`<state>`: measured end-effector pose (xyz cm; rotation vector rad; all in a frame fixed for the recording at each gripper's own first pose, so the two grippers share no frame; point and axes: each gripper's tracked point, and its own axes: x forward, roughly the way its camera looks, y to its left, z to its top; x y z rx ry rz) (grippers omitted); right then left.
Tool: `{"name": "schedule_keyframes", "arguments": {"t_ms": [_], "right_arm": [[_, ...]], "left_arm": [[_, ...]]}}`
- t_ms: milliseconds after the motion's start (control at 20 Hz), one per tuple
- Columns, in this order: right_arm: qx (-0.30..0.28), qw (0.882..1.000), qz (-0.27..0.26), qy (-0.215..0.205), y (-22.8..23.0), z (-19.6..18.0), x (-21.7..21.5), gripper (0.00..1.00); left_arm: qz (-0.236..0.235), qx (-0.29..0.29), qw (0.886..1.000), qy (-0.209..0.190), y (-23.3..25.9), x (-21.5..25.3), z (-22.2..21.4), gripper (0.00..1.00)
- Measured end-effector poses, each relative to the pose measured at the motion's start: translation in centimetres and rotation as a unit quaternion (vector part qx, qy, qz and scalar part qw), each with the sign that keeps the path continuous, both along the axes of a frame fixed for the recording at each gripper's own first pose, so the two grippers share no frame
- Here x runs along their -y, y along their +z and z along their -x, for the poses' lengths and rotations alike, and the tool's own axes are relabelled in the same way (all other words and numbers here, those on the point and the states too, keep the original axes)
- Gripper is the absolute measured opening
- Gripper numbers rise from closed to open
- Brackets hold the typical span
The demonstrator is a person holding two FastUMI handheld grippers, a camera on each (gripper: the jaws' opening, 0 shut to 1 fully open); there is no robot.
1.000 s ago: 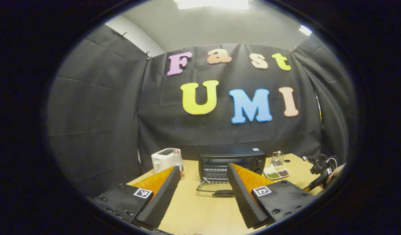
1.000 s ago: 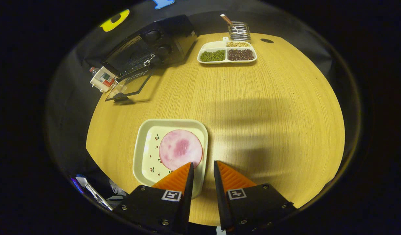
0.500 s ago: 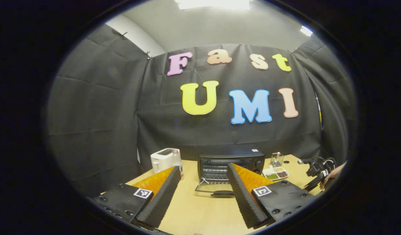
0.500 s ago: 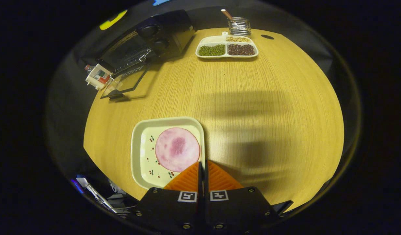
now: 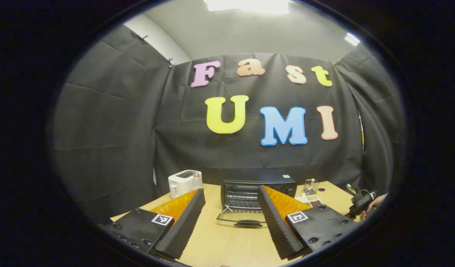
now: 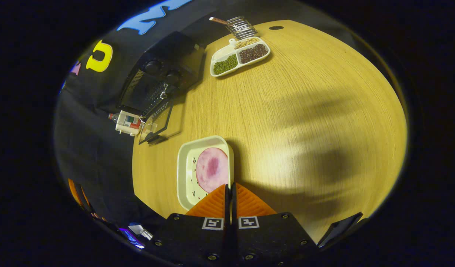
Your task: Open the electric oven with the left hand, put the food in, and close the electric oven.
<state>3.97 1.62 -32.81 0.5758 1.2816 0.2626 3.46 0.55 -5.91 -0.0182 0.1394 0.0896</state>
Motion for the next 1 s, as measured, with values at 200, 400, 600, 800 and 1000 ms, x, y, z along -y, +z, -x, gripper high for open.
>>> {"name": "schedule_keyframes", "arguments": {"t_ms": [200, 400, 600, 800, 1000], "right_arm": [[0.015, 0.999, -0.031, 0.016, 1.3, 0.5, -1.9, 0.0], [0.038, 0.997, -0.069, 0.02, 3.4, -0.4, -4.8, 0.01], [0.05, 0.994, -0.092, -0.003, 5.7, -1.8, -8.5, 0.0], [0.067, 0.992, -0.101, -0.044, 7.1, -4.5, -12.0, 0.01], [0.065, 0.987, -0.101, -0.11, 7.0, -7.5, -14.4, 0.01]], "left_arm": [[0.015, -0.004, 1.0, 0.006, -0.6, 0.8, 0.0, 0.96], [0.03, -0.02, 0.999, -0.009, -2.2, 1.0, -0.5, 0.98], [0.033, -0.025, 0.999, -0.013, -2.4, -1.2, -1.7, 1.0], [0.035, -0.032, 0.999, -0.023, -3.0, -4.0, -3.3, 1.0], [0.027, -0.032, 0.999, -0.029, -3.5, -7.5, -5.1, 1.0]]}}
